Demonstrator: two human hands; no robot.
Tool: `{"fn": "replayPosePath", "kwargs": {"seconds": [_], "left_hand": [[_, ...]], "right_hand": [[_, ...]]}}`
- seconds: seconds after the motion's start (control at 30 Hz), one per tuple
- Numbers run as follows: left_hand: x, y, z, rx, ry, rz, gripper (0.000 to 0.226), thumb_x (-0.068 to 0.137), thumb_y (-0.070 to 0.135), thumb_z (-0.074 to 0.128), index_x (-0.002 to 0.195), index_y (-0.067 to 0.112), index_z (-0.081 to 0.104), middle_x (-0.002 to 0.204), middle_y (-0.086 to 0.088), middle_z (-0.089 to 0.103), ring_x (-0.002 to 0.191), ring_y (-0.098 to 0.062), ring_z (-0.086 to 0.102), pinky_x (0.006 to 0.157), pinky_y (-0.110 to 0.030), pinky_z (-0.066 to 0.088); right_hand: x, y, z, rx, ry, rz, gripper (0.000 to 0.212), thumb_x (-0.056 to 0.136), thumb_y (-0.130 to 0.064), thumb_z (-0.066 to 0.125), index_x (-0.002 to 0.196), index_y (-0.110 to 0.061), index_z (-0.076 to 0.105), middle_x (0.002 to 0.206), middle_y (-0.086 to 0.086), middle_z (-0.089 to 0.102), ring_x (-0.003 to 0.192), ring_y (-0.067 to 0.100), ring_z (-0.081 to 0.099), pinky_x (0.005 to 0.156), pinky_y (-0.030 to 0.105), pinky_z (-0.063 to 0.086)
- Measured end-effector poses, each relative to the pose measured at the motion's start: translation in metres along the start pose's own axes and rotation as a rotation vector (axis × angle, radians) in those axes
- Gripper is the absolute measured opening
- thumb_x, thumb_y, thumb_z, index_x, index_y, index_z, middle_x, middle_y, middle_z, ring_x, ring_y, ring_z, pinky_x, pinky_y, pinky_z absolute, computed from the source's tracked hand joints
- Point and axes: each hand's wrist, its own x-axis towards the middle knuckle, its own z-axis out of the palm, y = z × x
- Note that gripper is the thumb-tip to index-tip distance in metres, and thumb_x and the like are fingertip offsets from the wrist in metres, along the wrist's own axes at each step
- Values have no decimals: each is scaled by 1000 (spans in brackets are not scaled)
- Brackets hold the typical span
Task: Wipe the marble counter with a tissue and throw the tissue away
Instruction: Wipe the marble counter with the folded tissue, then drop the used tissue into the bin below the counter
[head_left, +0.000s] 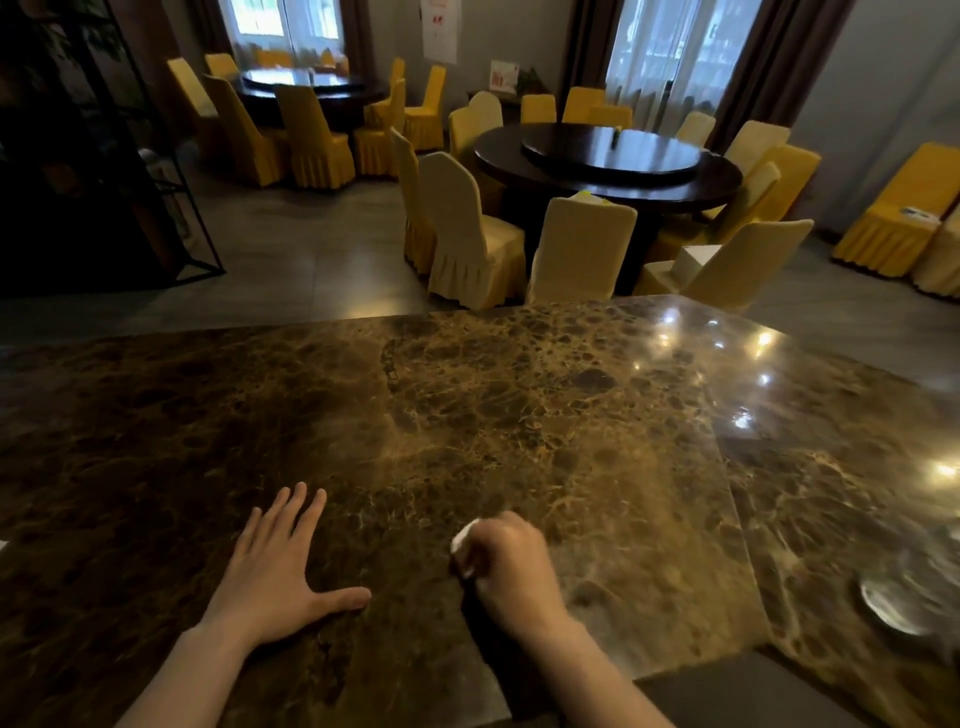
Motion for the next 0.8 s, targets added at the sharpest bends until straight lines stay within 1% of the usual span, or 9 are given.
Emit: {"fn": "replayPosePath", "kwargs": {"seconds": [0.07,0.13,0.2,0.27,0.37,0.47,0.63,0.73,0.8], "left_hand": [[-14,8,5,-32,29,-24,155,45,116,28,164,26,-16,175,0,-20,159,-18,-20,133,-49,-8],[-29,17,12,-54,34,-49,155,46,116,28,164,25,-16,175,-1,-19,160,-18,-18,133,-48,-7],[-41,26,19,-70,72,-56,151,53,113,34,165,24,-14,175,-1,-17,160,-17,-17,133,-47,-7],[-49,37,26,-69,137,-61,145,60,108,39,166,22,-10,176,-2,-13,161,-18,-15,133,-48,-6],[-60,49,37,-35,187,-71,148,55,113,22,167,21,-6,177,-5,-8,162,-21,-12,133,-49,-6],[-66,50,43,-32,217,-80,149,52,115,10,166,22,-8,177,-6,-9,161,-23,-15,133,-51,-7],[-81,37,54,-17,201,-91,147,53,115,11,166,23,-9,177,-7,-10,161,-26,-16,132,-52,-9],[-88,34,59,-28,198,-83,138,63,110,21,167,22,-6,177,-8,-12,161,-26,-18,132,-53,-9],[-88,37,58,-21,202,-84,134,68,106,27,167,22,-6,176,-8,-13,161,-27,-19,132,-53,-10]], "right_hand": [[-16,-5,-3,224,-59,71,31,81,5,67,78,-25,76,84,-12,78,84,3,71,76,27,60],[-31,-5,-11,361,-47,157,36,87,1,71,82,-35,77,87,-20,77,88,0,71,77,19,59],[-39,-5,-25,459,-22,207,35,88,-2,73,85,-37,76,91,-18,76,91,1,71,79,22,59],[-47,-10,-41,583,-32,248,36,86,4,73,89,-31,77,91,-12,78,87,2,72,75,24,59],[-66,-21,-56,723,-79,244,38,83,12,72,91,-25,78,88,-2,79,77,9,71,67,24,57],[-96,-30,-62,776,-114,212,29,82,9,78,89,-20,77,90,7,80,74,15,72,67,27,60],[-156,-29,-36,654,-270,265,28,81,3,78,84,-24,76,81,0,78,74,12,70,71,25,56],[-193,-24,-6,444,-389,310,30,80,0,68,78,-29,73,73,-1,77,62,9,69,61,25,56],[-211,-15,14,296,-378,353,31,77,-3,65,72,-34,70,69,-5,76,59,4,68,59,25,56]]}}
